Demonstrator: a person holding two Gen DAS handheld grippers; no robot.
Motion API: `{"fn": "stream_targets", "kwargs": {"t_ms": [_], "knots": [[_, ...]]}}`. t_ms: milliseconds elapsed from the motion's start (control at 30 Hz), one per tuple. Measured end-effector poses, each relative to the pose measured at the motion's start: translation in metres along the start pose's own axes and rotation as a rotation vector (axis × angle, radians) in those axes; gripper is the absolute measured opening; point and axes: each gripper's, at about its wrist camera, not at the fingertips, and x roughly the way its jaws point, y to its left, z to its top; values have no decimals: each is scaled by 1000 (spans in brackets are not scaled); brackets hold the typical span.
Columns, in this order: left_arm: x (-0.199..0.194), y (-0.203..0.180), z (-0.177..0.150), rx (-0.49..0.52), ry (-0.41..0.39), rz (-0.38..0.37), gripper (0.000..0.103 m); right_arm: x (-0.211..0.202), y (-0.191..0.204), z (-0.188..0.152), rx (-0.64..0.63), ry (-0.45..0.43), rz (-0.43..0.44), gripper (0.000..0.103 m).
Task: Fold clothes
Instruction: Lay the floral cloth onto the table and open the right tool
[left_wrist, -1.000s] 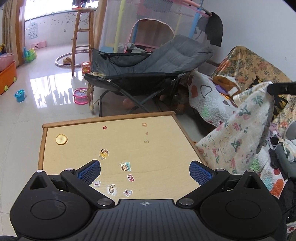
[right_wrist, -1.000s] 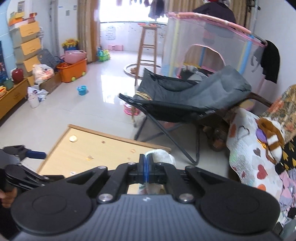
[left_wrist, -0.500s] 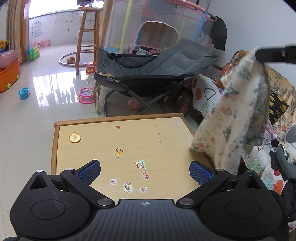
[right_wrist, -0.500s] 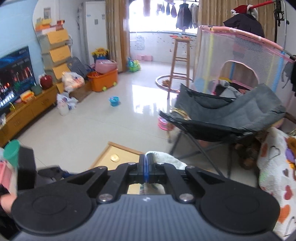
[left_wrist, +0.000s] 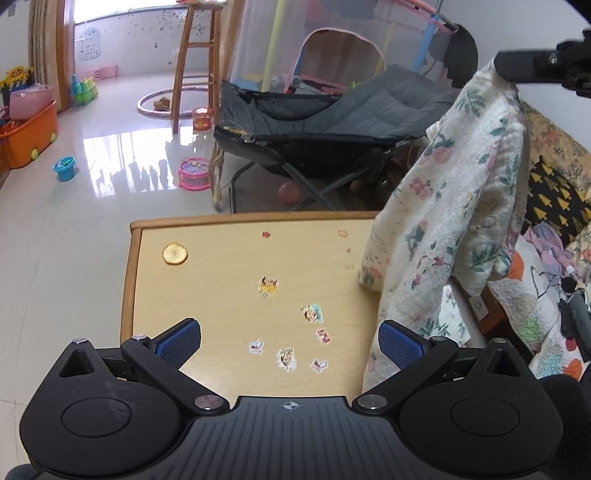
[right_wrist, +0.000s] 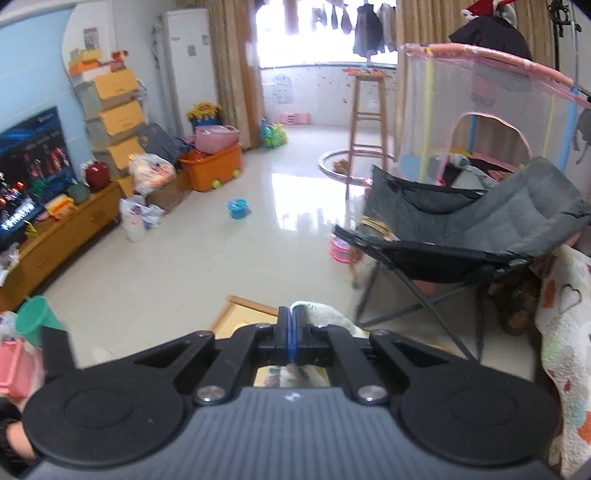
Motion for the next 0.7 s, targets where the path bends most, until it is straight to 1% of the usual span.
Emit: {"fn": "stream_targets", "kwargs": {"t_ms": [100,167,267,333,433,533,633,700], "knots": [[10,-2,-4,7,20,8,103,16,-21,-14,21,27,-55,1],[19,-5,-7,16,32,14,103,30,-41,-27,40,54,-107,1],[34,-10,-12,30,54,20,103,52,-76,-50,114,111,-142,1],[46,-12,-16,39,72,23,103,68,-96,-69,144,165,-175,1],[63,-16,-24,51,101,26,103,87,-118,-99,174,234,-201,1],[76,-19,-33,71,125,30,103,99,-130,-123,192,278,-215,1],[82,-24,-39,103,113,33,103,110,-135,-140,226,299,-207,1],[84,-27,-42,112,109,22,103,118,-136,-146,227,314,-200,1]]}}
